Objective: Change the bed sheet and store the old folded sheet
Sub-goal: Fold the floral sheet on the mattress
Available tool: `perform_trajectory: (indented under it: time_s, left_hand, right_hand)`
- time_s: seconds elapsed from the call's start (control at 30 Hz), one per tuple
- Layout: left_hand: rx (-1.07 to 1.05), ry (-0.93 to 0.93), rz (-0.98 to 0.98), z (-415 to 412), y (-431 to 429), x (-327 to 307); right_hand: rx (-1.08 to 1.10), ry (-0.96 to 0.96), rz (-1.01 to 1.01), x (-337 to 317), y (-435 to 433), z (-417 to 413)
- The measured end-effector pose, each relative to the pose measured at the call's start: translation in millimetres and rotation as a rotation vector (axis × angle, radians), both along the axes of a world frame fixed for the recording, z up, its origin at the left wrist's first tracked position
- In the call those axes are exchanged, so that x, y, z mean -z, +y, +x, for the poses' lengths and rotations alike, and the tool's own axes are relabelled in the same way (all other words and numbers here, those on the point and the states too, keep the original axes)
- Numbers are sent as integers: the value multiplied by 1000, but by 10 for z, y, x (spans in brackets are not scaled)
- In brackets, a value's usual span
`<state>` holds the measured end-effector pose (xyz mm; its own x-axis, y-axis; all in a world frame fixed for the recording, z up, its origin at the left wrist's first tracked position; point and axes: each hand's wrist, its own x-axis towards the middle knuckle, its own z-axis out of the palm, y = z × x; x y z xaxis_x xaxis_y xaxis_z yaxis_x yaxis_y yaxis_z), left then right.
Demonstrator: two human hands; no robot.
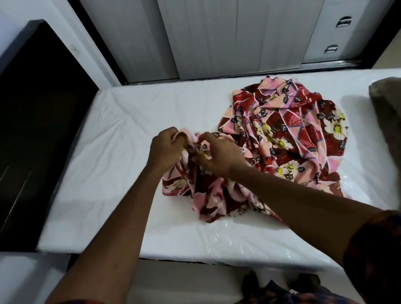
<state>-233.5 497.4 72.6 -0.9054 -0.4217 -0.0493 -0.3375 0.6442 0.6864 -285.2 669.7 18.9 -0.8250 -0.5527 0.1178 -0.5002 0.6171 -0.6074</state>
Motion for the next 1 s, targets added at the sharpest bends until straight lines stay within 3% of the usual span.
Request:
perform_trajectory:
  time_s: [0.1, 0.23, 0.43, 0.53, 0.6, 0.63, 0.73, 0.8, 0.9, 1.0]
  left_hand:
    - [130, -58, -99, 70, 15, -45]
    - [237, -221, -382, 216, -255, 62]
    - [-83, -199, -576, 188, -642, 3]
    - [-325, -127, -598, 3, -808, -265]
    - [-542, -2, -403, -83, -1044, -487]
    - [-622, 77, -244, -122, -1141, -589]
    - [-657, 237, 94, -177, -1217, -651]
    - [-544, 140, 251, -120, -1057, -363]
    - [-309, -148, 466, 112, -568, 337]
    - [-359, -316, 704, 464, 73, 806]
  right_hand:
    - [76, -28, 4, -47, -99, -96]
    - [232, -48, 50, -133, 55, -326]
    - [275, 88, 1, -349, 113, -625]
    - [577, -67, -331, -598, 98, -802]
    - [764, -196, -545, -731, 159, -926]
    - [733, -172, -539, -737, 194, -963]
    - [318, -126, -392, -719, 166, -833]
    - [98, -122, -238, -570, 114, -716]
    - [-132, -163, -97, -320, 53, -453]
    - [-380, -243, 69, -135, 55, -106]
